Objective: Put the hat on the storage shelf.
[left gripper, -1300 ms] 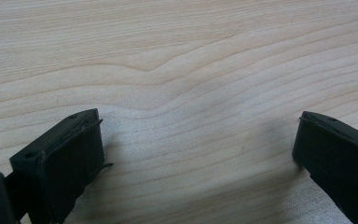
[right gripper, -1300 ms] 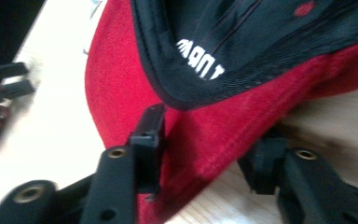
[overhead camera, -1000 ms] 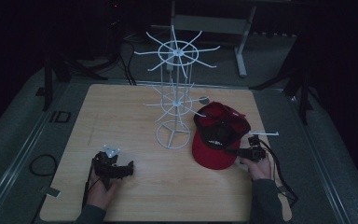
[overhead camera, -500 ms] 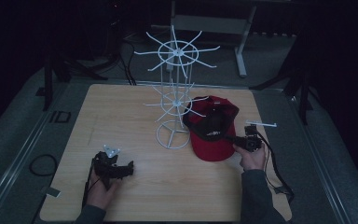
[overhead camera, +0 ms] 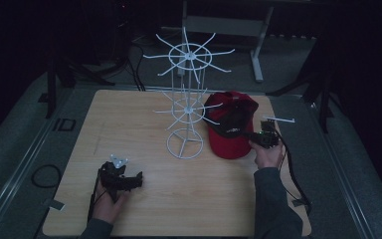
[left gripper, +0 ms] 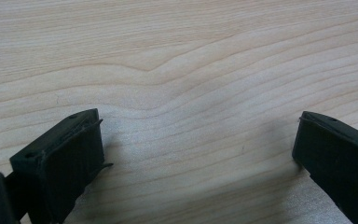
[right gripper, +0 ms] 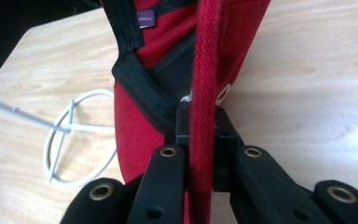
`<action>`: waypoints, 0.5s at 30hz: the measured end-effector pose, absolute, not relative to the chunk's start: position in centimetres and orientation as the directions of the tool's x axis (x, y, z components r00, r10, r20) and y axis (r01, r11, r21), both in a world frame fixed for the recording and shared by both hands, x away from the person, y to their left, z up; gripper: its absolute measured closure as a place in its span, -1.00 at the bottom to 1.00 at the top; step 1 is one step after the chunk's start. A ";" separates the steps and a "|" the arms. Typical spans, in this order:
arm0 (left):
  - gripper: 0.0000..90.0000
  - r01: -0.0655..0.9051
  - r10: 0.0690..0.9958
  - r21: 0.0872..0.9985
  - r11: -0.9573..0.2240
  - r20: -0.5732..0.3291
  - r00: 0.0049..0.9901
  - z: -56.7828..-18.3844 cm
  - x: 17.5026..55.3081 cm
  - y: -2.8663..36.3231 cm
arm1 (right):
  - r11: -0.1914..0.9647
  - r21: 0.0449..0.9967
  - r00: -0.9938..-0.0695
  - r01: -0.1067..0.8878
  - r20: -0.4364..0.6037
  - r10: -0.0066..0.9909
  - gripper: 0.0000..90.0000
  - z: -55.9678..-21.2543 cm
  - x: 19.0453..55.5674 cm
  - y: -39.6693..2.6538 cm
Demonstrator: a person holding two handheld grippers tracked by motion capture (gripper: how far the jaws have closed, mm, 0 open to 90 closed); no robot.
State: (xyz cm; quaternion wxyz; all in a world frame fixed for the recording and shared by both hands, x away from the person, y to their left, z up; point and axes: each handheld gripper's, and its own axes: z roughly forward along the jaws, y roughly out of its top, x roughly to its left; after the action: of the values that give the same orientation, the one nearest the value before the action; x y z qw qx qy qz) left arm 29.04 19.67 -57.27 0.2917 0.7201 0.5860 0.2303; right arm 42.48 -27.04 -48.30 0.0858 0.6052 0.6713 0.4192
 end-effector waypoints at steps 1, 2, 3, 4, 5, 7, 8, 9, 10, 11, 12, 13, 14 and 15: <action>-0.96 0.710 0.978 0.690 -0.143 -0.010 0.207 -57.3 29.0 19.7 | -0.086 0.668 -0.251 0.739 0.392 0.885 0.91 -48.2 42.8 -27.0; -0.96 0.710 0.978 0.690 -0.143 -0.010 0.207 -57.3 29.0 19.7 | -0.090 0.666 -0.247 0.741 0.395 0.885 0.90 -48.1 43.2 -26.9; -0.96 0.710 0.978 0.690 -0.143 -0.010 0.207 -57.3 29.0 19.7 | -0.093 0.666 -0.242 0.740 0.393 0.887 0.90 -48.0 43.5 -26.9; -0.96 0.710 0.978 0.690 -0.143 -0.010 0.207 -57.3 29.0 19.7 | -0.095 0.669 -0.240 0.738 0.391 0.888 0.90 -47.8 43.8 -26.8; -0.96 0.710 0.978 0.690 -0.143 -0.010 0.207 -57.3 29.0 19.7 | -0.095 0.671 -0.239 0.736 0.389 0.890 0.90 -47.7 44.1 -26.7; -0.96 0.710 0.978 0.690 -0.144 -0.010 0.208 -57.3 29.0 19.7 | -0.098 0.672 -0.237 0.734 0.390 0.890 0.90 -47.5 44.6 -26.6; -0.96 0.710 0.978 0.690 -0.144 -0.010 0.208 -57.3 29.0 19.7 | -0.101 0.670 -0.236 0.736 0.393 0.889 0.91 -47.3 44.9 -26.5; -0.96 0.710 0.978 0.690 -0.144 -0.010 0.208 -57.3 29.0 19.7 | -0.103 0.670 -0.233 0.735 0.393 0.889 0.91 -47.1 45.2 -26.5; -0.96 0.709 0.978 0.690 -0.143 -0.011 0.207 -57.3 29.0 19.7 | -0.104 0.671 -0.230 0.734 0.390 0.892 0.91 -46.9 45.5 -26.4; -0.96 0.709 0.978 0.691 -0.142 -0.011 0.207 -57.3 29.0 19.7 | -0.098 0.677 -0.233 0.730 0.381 0.894 0.90 -46.6 45.8 -26.4; -0.96 0.709 0.978 0.691 -0.142 -0.011 0.206 -57.3 29.0 19.7 | -0.092 0.681 -0.238 0.726 0.375 0.896 0.90 -46.3 46.0 -26.4; -0.96 0.710 0.978 0.690 -0.143 -0.010 0.207 -57.3 29.0 19.7 | -0.093 0.684 -0.237 0.723 0.373 0.897 0.91 -46.0 46.3 -26.3; -0.96 0.710 0.978 0.690 -0.143 -0.010 0.207 -57.3 29.0 19.7 | -0.092 0.687 -0.237 0.721 0.369 0.899 0.91 -45.7 46.5 -26.3; -0.96 0.710 0.978 0.690 -0.143 -0.010 0.207 -57.3 29.0 19.7 | -0.089 0.690 -0.238 0.719 0.364 0.900 0.91 -45.4 46.8 -26.3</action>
State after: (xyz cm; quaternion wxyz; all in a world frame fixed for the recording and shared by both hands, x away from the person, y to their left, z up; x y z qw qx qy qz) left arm 29.05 19.67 -57.27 0.2917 0.7201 0.5860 0.2303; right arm 46.78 -26.27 -45.39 0.1086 0.6077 0.6660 0.4187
